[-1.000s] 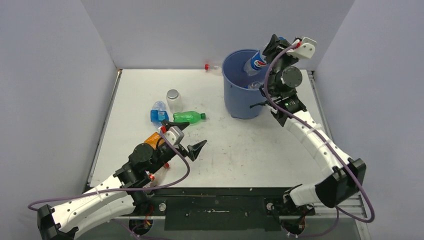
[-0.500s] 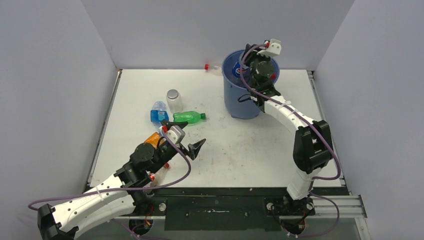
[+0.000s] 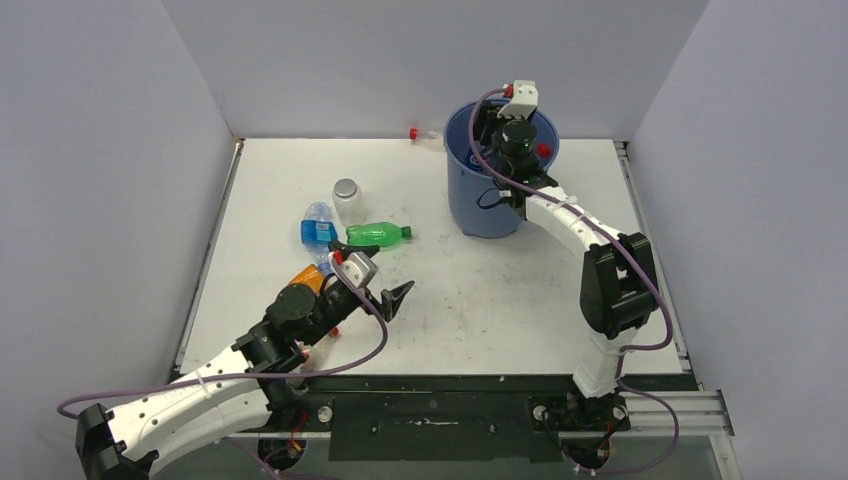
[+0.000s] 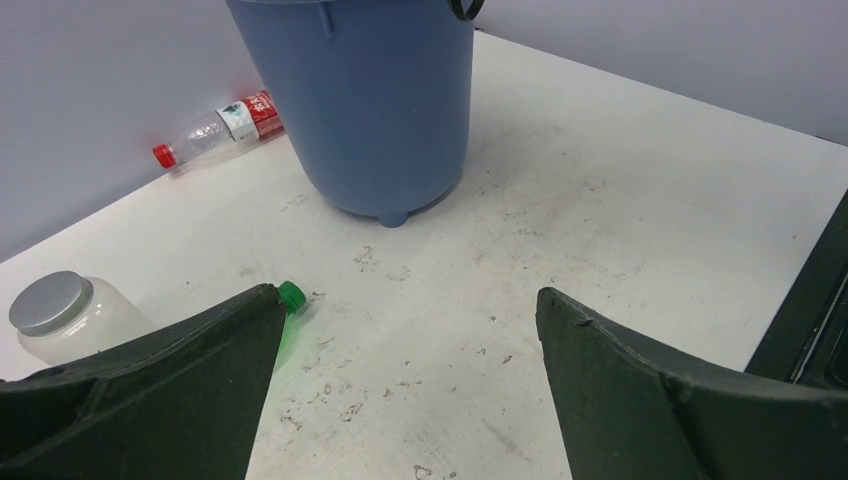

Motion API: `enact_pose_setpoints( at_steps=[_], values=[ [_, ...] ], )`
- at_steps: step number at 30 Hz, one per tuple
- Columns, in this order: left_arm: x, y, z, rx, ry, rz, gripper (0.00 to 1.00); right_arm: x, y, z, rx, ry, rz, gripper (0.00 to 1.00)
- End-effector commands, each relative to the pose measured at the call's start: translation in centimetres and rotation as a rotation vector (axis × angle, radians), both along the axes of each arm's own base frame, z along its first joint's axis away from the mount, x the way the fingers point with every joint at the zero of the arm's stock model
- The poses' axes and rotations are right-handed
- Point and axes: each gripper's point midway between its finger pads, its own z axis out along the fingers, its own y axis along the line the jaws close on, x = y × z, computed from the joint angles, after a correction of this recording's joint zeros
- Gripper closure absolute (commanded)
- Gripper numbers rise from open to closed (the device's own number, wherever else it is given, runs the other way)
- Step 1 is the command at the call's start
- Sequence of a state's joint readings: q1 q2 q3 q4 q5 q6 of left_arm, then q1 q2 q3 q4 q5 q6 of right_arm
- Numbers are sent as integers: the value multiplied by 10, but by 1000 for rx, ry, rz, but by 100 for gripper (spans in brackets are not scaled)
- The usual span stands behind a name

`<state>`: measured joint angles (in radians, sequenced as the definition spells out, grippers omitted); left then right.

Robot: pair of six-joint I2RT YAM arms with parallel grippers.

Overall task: Put the plastic bottles in the bin
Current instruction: Place the plastic bottle in the trash bin.

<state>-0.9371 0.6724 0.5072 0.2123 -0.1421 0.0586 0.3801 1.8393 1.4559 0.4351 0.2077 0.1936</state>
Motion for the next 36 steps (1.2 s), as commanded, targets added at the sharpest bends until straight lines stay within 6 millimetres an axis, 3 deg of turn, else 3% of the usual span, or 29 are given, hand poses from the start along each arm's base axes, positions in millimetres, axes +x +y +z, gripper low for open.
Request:
enact_pose_setpoints(
  at_steps=[1, 3, 10, 12, 16, 20, 23, 28, 33, 36],
  values=[
    [-1, -3, 24, -35, -37, -16, 4, -4, 1, 24, -14, -21, 38, 28],
    [-1, -2, 23, -31, -36, -14, 4, -6, -1, 35, 5, -35, 43, 19],
    [3, -2, 19, -16, -30, 5, 4, -21, -7, 81, 69, -92, 52, 1],
    [4, -1, 18, -13, -27, 15, 4, -29, -8, 99, 102, -118, 60, 10],
    [10, 2, 14, -2, -18, 53, 4, -50, -17, 137, 186, -171, 52, 10],
    [15, 5, 10, 7, -4, 90, 4, -88, -31, 178, 304, -238, 52, 10],
    [21, 7, 7, 12, 14, 128, 4, -121, -35, 188, 389, -246, 74, 10],
    [34, 18, 0, 31, 56, 237, 4, -185, -26, 177, 443, -230, 167, 10],
    [48, 43, 0, 50, 76, 399, 4, -237, -5, 127, 512, -133, 336, 10],
    [52, 61, -1, 90, 93, 501, 4, -271, 24, 79, 549, -53, 516, 10]
  ],
)
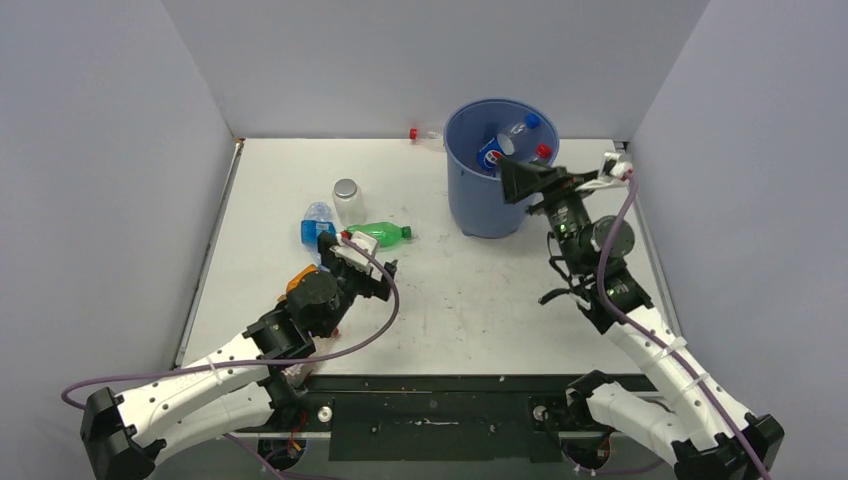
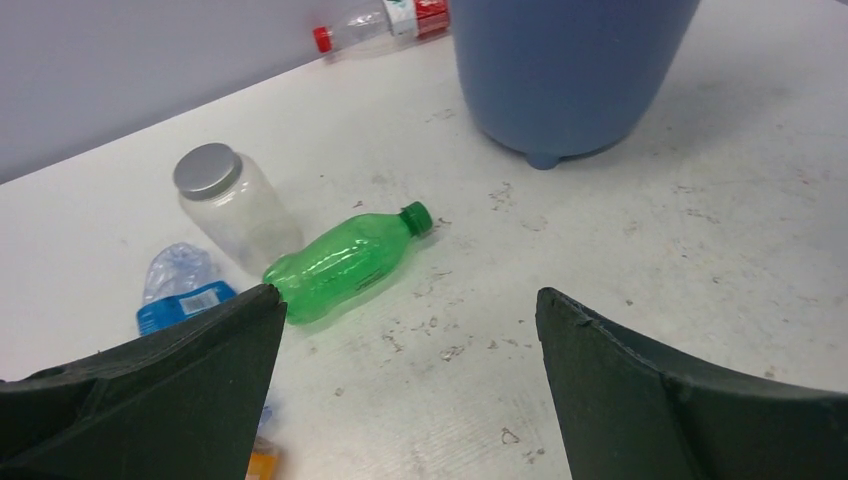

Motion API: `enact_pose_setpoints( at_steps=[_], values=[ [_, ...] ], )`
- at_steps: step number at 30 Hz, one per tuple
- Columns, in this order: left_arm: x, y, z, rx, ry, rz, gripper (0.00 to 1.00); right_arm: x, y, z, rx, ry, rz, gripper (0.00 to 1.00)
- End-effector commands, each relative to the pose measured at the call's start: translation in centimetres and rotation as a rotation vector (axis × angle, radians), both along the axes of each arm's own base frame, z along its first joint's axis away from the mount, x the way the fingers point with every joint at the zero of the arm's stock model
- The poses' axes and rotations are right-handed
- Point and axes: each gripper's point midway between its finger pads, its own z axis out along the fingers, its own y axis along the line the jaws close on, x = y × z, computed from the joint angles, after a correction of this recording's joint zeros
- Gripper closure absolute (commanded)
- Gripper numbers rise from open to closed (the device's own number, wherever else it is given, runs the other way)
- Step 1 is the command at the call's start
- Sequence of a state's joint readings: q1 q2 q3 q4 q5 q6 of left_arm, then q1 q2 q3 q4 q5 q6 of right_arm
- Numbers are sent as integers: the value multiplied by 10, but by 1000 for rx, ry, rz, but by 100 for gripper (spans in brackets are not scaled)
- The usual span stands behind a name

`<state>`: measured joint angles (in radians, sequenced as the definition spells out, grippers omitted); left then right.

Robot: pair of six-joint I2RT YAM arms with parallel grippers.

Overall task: Put the plastic bottles in the bin
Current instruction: Place the plastic bottle in the trash bin, then pick up the plastic bottle at the center of the board.

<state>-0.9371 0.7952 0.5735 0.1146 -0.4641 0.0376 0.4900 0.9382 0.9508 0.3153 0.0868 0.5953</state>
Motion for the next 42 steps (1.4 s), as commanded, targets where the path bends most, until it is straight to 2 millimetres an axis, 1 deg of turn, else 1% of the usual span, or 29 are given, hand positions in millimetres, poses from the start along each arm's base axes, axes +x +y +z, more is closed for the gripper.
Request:
enact_pose_setpoints(
  at_steps=[1, 2, 3, 4, 5, 8, 10, 13, 15, 17, 19, 22, 24, 26, 28, 30, 31, 33, 35, 36, 37, 40, 42],
  values=[
    [11, 33, 24, 13, 3, 198, 4, -40, 50, -70, 27, 89, 304, 10],
    [11, 37, 19, 30, 36, 213, 4, -49, 62, -91, 4, 121, 352, 10],
    [11, 38, 19, 25, 63, 220, 4, -53, 69, -112, -34, 162, 369, 10],
    [11, 39, 13, 35, 92, 218, 4, -58, 75, -131, -75, 201, 376, 10],
    [11, 38, 9, 47, 112, 206, 4, -64, 84, -155, -127, 240, 389, 10],
    [17, 37, -5, 84, 163, 210, 4, -72, 95, -201, -220, 303, 402, 10],
    [25, 37, -17, 98, 222, 219, 4, -71, 99, -228, -263, 346, 401, 10],
    [42, 35, -36, 50, 360, 212, 4, -66, 104, -264, -303, 413, 388, 10],
    [54, 32, -42, -45, 466, 196, 3, -61, 109, -281, -310, 433, 382, 10],
    [68, 28, -40, -155, 522, 199, 2, -53, 110, -294, -301, 448, 344, 10],
    [81, 26, -43, -239, 536, 223, 2, -47, 113, -302, -280, 456, 324, 10],
    [96, 30, -56, -329, 561, 312, 2, -44, 121, -305, -255, 453, 325, 10],
    [106, 37, -65, -337, 569, 379, 2, -44, 125, -307, -257, 448, 325, 10],
    [116, 46, -73, -345, 570, 454, 2, -41, 124, -308, -259, 444, 301, 10],
    [125, 55, -81, -372, 570, 513, 2, -32, 120, -308, -250, 435, 253, 10],
    [132, 62, -89, -416, 557, 565, 1, -23, 121, -308, -234, 422, 214, 10],
    [134, 65, -93, -440, 545, 584, 1, -17, 122, -302, -214, 406, 198, 10],
    [141, 70, -93, -508, 506, 601, 0, -8, 127, -304, -183, 413, 177, 10],
    [148, 72, -95, -547, 485, 603, 0, -2, 135, -311, -159, 435, 176, 10],
    [152, 72, -95, -549, 480, 603, 4, -1, 139, -312, -143, 439, 182, 10],
    [156, 72, -97, -543, 483, 610, 5, -1, 142, -312, -128, 440, 187, 9],
    [166, 74, -108, -501, 502, 646, 5, -3, 150, -318, -121, 452, 209, 9],
    [173, 76, -114, -491, 502, 660, 4, -6, 150, -320, -123, 457, 214, 9]
  ],
)
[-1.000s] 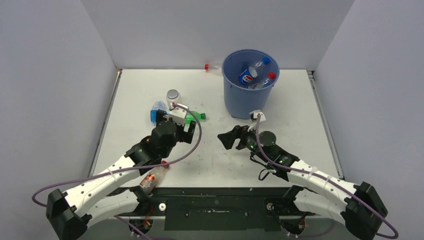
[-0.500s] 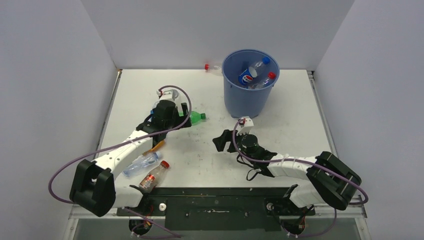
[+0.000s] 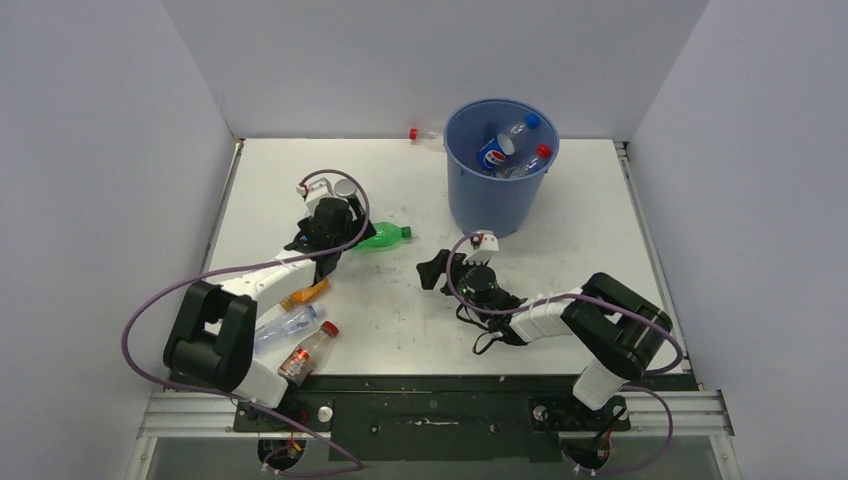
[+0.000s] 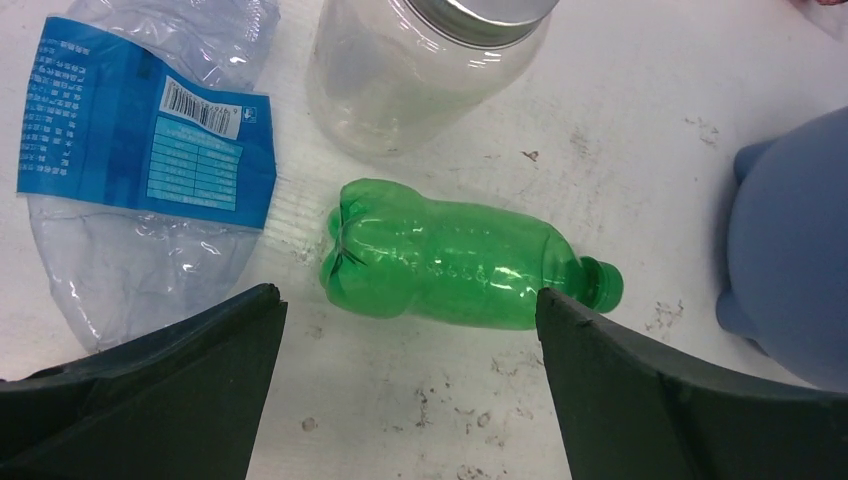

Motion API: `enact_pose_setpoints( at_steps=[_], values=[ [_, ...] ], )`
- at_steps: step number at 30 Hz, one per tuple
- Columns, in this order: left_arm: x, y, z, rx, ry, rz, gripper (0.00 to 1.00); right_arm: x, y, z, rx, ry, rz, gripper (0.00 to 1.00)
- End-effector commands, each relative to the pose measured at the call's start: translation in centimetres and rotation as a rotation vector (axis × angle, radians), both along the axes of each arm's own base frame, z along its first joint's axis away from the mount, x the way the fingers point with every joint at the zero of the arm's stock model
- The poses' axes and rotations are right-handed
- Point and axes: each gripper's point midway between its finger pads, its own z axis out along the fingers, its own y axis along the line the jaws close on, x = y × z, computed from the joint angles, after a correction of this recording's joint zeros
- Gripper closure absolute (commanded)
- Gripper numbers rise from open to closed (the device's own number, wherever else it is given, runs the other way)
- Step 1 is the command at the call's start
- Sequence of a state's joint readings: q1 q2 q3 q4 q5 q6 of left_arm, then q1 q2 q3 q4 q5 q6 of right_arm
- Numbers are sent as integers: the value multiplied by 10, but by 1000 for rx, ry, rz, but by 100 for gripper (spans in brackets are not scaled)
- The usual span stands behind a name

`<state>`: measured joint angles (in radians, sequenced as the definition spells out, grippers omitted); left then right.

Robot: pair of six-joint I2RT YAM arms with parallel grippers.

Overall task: Put the plastic bottles in the bin
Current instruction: Pick up the plastic bottle at the center of the board.

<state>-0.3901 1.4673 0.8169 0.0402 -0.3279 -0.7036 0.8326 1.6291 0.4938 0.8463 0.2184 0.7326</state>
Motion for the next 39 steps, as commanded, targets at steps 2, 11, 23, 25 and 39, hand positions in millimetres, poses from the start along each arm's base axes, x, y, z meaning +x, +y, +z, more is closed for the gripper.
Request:
enact_pose_setpoints(
  at_steps=[2, 11, 23, 25, 39],
  values=[
    [38, 1, 16, -6, -88, 61, 4, 3, 14, 35, 132, -67, -10, 9],
    [44, -11, -3, -37, -70, 10, 12, -24, -2, 39, 126, -72, 35, 9],
    [18, -34, -35, -129, -4, -51, 25, -45, -26, 54, 124, -103, 18, 9],
    [11, -38, -36, -150, -4, -52, 27, -47, -31, 55, 118, -105, 12, 9],
    [-33, -42, 44, 163, -166, -253, 16, -64, -76, 61, 62, -145, -51, 10]
  ],
)
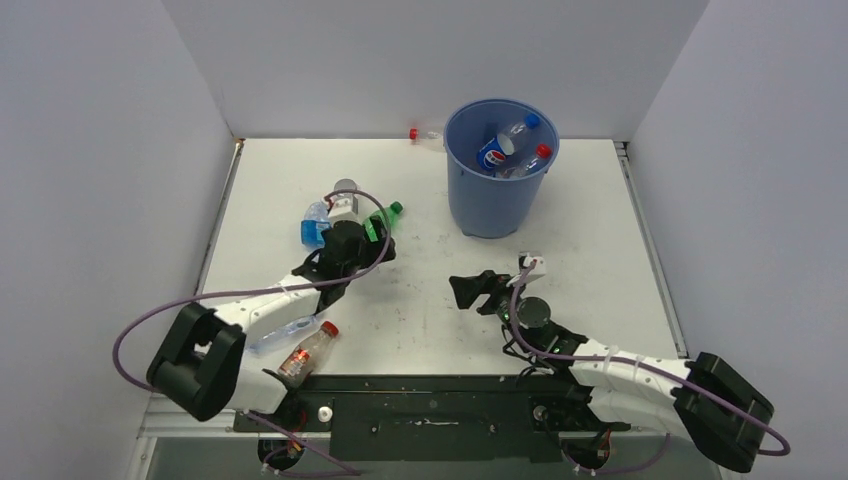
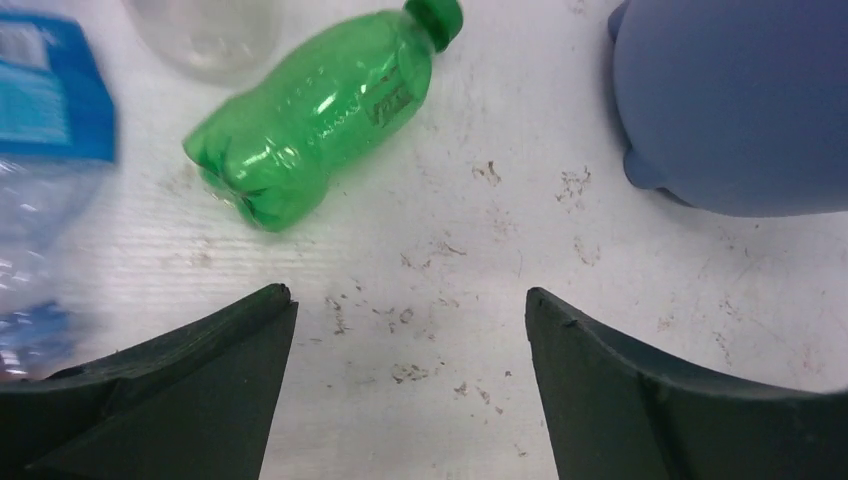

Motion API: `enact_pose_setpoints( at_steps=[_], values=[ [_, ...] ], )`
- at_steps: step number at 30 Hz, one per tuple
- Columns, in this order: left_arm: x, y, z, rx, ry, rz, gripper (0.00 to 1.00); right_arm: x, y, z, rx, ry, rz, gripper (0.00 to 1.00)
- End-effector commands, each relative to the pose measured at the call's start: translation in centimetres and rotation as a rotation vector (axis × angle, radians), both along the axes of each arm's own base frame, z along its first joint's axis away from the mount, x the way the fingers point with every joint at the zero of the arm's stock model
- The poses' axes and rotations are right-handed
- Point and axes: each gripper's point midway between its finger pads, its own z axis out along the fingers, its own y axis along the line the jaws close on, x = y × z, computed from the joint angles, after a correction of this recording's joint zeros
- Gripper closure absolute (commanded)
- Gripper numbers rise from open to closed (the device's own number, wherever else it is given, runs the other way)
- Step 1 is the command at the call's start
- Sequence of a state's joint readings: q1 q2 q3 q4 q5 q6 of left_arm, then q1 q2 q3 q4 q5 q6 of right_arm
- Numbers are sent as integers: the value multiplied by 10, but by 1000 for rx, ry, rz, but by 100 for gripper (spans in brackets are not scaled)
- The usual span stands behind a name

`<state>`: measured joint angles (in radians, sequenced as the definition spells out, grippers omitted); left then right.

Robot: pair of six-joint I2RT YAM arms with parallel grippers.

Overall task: Put the plastic bottles in the bin
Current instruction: Pick up the plastic bottle at the center of the board.

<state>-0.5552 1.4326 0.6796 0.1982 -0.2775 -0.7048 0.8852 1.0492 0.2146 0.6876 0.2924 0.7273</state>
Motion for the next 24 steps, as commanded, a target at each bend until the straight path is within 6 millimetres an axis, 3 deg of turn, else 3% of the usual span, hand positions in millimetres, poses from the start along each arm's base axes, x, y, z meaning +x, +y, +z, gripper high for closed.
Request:
enact_pose_setpoints(
  at_steps=[1, 4, 5, 7, 11, 24],
  values=[
    [10, 26, 75, 256, -186, -60, 12, -6, -21, 6, -37, -39, -40, 10],
    [15, 27, 91, 437, -171, -174, 2, -10, -32, 4, -50, -45, -57, 10],
    [19, 24, 93, 489, -147, -219, 4, -12, -35, 3, -55, -47, -62, 10],
    [27, 20, 84, 597, -67, -300, 4, -14, -39, 2, -58, -45, -65, 10],
    [41, 19, 46, 754, 105, -401, 4, -17, -42, 0, -66, -40, -61, 10],
    [71, -6, 7, 706, 168, -406, 4, -18, -35, 8, -67, -53, -29, 10]
  ],
)
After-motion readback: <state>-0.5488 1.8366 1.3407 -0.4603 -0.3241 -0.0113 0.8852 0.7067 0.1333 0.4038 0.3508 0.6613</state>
